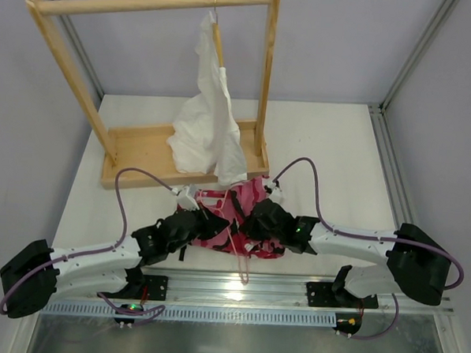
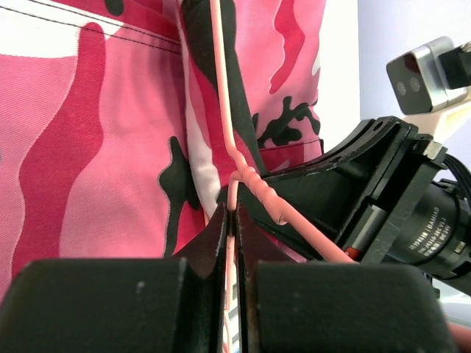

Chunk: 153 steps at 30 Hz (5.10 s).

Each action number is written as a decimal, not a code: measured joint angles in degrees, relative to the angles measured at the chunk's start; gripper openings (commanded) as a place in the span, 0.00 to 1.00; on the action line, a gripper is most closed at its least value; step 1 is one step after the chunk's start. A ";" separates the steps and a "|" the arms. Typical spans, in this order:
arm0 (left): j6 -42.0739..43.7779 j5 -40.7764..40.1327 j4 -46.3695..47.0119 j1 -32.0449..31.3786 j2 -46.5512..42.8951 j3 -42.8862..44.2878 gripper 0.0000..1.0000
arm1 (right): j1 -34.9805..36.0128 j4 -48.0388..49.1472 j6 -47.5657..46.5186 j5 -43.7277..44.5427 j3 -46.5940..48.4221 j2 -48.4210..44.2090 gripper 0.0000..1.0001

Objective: Place the trousers on the hanger
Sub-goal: Place trousers on hanger

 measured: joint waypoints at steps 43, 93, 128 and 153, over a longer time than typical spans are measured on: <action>0.66 2.49 -0.26 0.26 3.19 1.95 0.00 | 0.39 -8.96 -12.98 -5.27 2.95 -10.51 0.30; -10.05 1.60 -12.28 0.26 7.10 8.52 0.01 | 9.25 7.54 -6.38 4.96 -1.38 5.42 0.32; -10.45 0.55 -13.07 0.09 8.63 9.73 0.00 | 9.75 -9.42 -11.04 -0.13 -2.54 -5.68 0.04; -10.54 -0.59 -13.66 -0.55 12.72 13.35 0.01 | 11.52 -8.04 -12.83 5.40 -1.51 -12.00 0.51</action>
